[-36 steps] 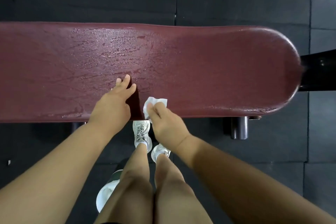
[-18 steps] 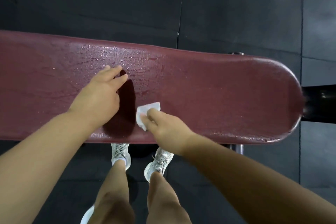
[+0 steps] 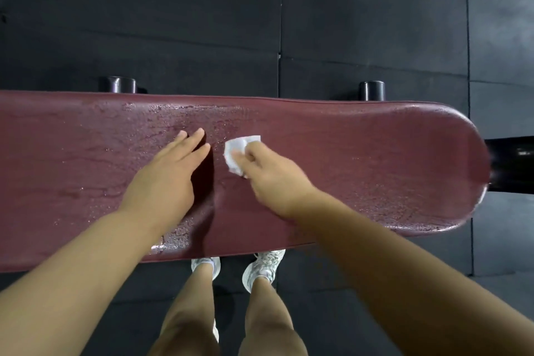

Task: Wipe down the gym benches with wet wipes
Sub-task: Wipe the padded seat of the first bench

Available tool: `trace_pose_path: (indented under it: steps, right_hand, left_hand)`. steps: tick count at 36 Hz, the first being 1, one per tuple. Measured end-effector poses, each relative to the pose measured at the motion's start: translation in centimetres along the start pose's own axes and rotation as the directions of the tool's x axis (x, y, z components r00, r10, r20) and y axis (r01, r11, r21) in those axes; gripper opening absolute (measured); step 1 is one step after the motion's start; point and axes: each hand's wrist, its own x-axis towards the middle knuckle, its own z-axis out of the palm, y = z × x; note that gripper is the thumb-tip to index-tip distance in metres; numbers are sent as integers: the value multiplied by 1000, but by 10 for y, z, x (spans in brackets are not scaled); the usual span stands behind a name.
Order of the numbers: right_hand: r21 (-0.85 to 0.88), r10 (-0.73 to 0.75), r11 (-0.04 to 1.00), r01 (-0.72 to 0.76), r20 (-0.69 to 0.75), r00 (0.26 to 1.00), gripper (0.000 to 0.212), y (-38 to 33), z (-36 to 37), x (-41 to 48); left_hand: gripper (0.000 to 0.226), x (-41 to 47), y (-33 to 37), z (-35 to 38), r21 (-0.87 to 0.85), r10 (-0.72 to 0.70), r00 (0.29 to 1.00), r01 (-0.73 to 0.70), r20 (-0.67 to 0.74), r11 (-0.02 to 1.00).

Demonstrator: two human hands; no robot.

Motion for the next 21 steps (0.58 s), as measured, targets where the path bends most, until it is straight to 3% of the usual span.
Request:
trace_pose_path:
  steps: [2, 3, 5, 6, 7, 8, 9, 10, 12, 13, 14, 16, 18, 19, 21]
  right_hand:
    - [22, 156, 988, -155, -170, 973, 6, 24, -20, 3]
    - [58, 299, 954, -295, -291, 909, 10, 37, -30, 6]
    - [235, 564, 820, -522, -482, 670, 23, 57, -46, 11]
    - [338, 668, 737, -585, -496, 555, 26, 58, -50, 13]
    - [413, 741, 664, -623, -472, 477, 28, 53, -49, 17]
    - [411, 757, 645, -645, -459, 464, 28, 45, -44, 23]
    - [355, 719, 685, -635, -466, 515, 29, 30, -37, 28]
    - [259, 628, 769, -585, -479, 613, 28, 12, -28, 33]
    - [109, 347, 937, -331, -371, 862, 27, -18, -3, 39]
    - [32, 178, 984, -176, -250, 952, 26, -33, 4, 38]
    - [-34, 21, 999, -26, -159, 987, 22, -36, 8, 36]
    - [-65, -95, 994, 90, -72, 993, 7, -25, 1, 35]
    - [-123, -20, 992, -1, -172, 985, 14, -2, -12, 37]
    - [-110, 94, 986, -129, -275, 957, 20, 9, -20, 39]
    - [94, 385, 914, -395, -505, 772, 16, 23, -35, 42]
  left_hand:
    - [72, 0, -4, -4, -1, 27, 1000, -27, 14, 1000]
    - [71, 1, -6, -6, -4, 40, 999, -40, 22, 999]
    - [69, 1, -10, -8, -8, 60, 998, -60, 35, 998]
    - [68, 2, -12, -9, -12, 71, 997, -70, 40, 997]
    - [67, 2, -15, -10, -16, 83, 996, -82, 44, 996]
    - [67, 3, -17, -10, -18, 94, 994, -93, 46, 995]
    - [66, 3, -20, -10, -20, 101, 994, -100, 49, 995]
    - [65, 4, -23, -10, -21, 106, 993, -105, 50, 994]
    - [62, 4, -28, -11, -23, 116, 993, -116, 34, 993]
    - [59, 4, -30, -12, -30, 122, 992, -122, 11, 992]
    - [56, 4, -33, -13, -39, 131, 991, -131, -20, 991]
    - [51, 3, -40, -16, -44, 129, 990, -131, -61, 990]
    - [51, 2, -48, -19, -26, 80, 995, -82, -62, 996]
    - [52, 2, -52, -21, -12, 62, 996, -63, -59, 998]
    - [55, 0, -59, -22, 16, 45, 998, -45, -54, 999]
